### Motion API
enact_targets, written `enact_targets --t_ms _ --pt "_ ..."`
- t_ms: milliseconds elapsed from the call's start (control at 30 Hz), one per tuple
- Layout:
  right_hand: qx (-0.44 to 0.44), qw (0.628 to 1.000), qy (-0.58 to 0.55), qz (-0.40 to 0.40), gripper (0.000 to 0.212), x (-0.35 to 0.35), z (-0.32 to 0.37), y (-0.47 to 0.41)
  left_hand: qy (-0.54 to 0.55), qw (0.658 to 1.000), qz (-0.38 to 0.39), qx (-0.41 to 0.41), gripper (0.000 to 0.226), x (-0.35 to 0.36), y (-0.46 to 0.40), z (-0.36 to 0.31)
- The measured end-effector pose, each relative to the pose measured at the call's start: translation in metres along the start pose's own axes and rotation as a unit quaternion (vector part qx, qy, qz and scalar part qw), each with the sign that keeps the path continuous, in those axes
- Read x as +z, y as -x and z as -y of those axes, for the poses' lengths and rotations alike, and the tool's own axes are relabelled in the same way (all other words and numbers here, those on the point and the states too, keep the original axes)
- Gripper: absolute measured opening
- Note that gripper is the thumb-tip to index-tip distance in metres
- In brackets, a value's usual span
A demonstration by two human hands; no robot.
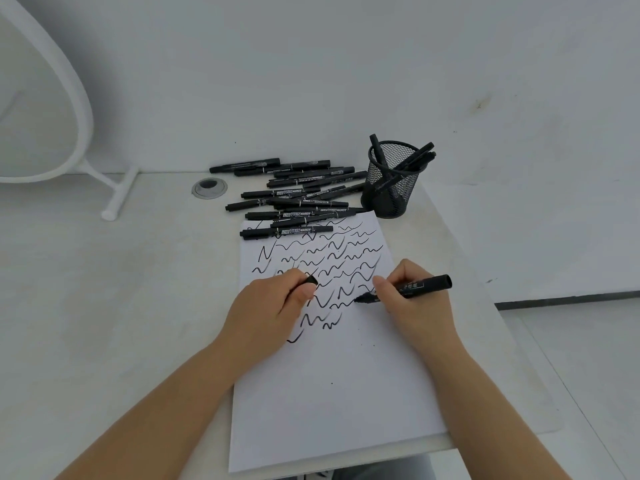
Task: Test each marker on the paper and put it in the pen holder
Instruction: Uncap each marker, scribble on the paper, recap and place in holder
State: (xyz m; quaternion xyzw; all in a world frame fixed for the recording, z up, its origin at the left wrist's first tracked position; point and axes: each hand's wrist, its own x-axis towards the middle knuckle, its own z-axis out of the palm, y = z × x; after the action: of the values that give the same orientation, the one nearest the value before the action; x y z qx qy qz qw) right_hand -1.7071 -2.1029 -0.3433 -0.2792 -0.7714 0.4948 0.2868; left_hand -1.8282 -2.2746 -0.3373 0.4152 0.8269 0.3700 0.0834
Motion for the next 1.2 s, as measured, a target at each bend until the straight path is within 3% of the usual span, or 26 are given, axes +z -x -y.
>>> enact_targets --t_ms 267,400,467,633,767,967,1200 --pt "0.0 0.999 0.008 -0.047 0.03 -0.004 -0.001 0.002 0.006 1.0 0.013 -0.003 0.023 0.0 0.0 0.001" --pt "-0.045 0.984 0.0 -0.171 0.024 -0.01 0.004 0.001 0.003 1.0 0.016 -0.006 0.022 0.0 0.0 0.001" --pt "-0.056 0.98 -0.035 -0.19 0.019 -0.012 0.01 0.001 0.0 1.0 0.017 -0.007 0.022 0.0 0.0 0.001" --pt "-0.023 0.991 -0.067 -0.11 0.023 -0.006 0.029 -0.005 0.014 1.0 0.017 -0.015 0.017 -0.001 -0.001 0.001" --pt "0.064 0.969 -0.239 -0.008 0.013 0.011 0.04 -0.009 0.029 0.999 0.014 -0.016 0.014 -0.001 0.0 0.002" --pt "0.074 0.96 -0.267 -0.03 0.01 0.023 0.031 0.002 0.032 0.999 0.013 -0.001 0.011 -0.001 0.0 0.003" --pt "0.073 0.957 -0.282 0.002 0.007 0.022 0.028 0.004 0.024 0.999 0.02 0.025 0.009 -0.002 -0.001 0.002"
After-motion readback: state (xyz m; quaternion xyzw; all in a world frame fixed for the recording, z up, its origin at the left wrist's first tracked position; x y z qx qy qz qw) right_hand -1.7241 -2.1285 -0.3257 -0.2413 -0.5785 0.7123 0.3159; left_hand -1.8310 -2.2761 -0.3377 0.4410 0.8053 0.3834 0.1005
